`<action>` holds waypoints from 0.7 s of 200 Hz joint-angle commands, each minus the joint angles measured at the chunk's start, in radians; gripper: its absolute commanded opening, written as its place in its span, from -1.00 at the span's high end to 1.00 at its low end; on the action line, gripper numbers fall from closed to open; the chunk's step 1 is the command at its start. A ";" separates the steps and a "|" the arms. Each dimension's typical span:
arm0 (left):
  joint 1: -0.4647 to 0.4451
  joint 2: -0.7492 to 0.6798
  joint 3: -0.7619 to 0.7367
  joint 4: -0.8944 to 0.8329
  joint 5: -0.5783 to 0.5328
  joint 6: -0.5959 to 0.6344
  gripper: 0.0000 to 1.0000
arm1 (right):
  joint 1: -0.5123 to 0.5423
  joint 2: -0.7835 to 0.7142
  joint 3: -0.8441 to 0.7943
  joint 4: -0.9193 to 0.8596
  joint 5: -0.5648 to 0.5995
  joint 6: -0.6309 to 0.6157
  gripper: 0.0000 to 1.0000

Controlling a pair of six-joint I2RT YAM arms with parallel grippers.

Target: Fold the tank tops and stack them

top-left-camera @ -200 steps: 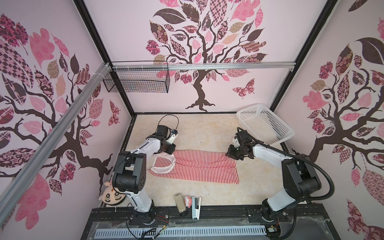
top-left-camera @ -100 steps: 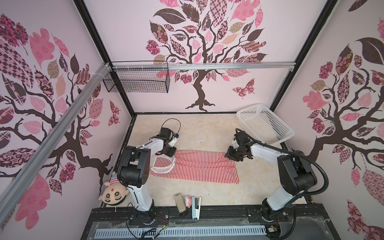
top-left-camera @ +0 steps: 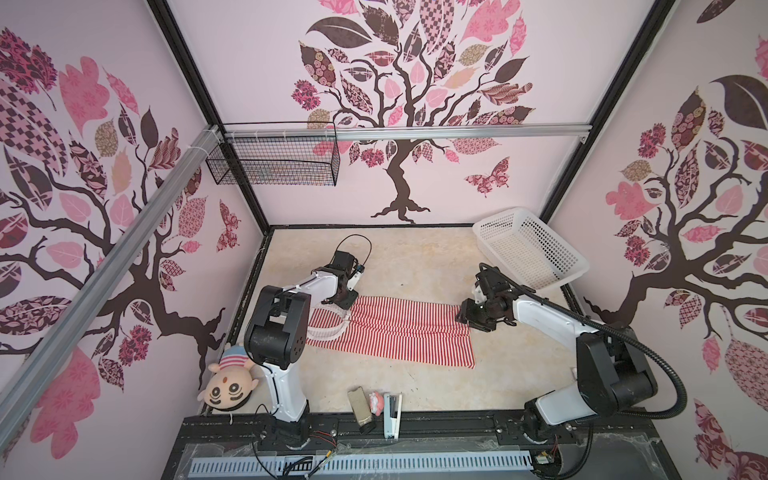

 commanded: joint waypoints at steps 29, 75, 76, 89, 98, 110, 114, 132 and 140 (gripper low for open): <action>0.000 0.120 0.089 -0.099 -0.050 -0.008 0.28 | -0.001 0.061 0.103 0.029 0.028 -0.009 0.00; -0.011 0.262 0.333 -0.223 -0.044 -0.002 0.27 | -0.001 0.236 0.186 0.100 -0.005 0.002 0.07; -0.012 0.266 0.340 -0.226 -0.044 -0.003 0.27 | -0.001 0.239 0.187 0.102 -0.005 0.003 0.07; -0.021 0.311 0.426 -0.267 -0.040 -0.001 0.27 | -0.001 0.268 0.188 0.113 0.004 0.004 0.08; -0.032 0.338 0.480 -0.292 -0.040 0.004 0.27 | -0.001 0.285 0.183 0.121 0.002 0.001 0.09; -0.051 0.376 0.544 -0.304 -0.044 0.013 0.27 | -0.001 0.294 0.164 0.132 0.013 0.002 0.09; -0.058 0.390 0.566 -0.305 -0.048 0.013 0.27 | -0.001 0.296 0.158 0.134 0.018 0.002 0.09; -0.091 0.467 0.690 -0.343 -0.073 0.026 0.27 | -0.001 0.294 0.123 0.148 0.011 0.006 0.09; -0.105 0.504 0.761 -0.364 -0.079 0.030 0.27 | -0.001 0.287 0.103 0.159 0.002 0.014 0.09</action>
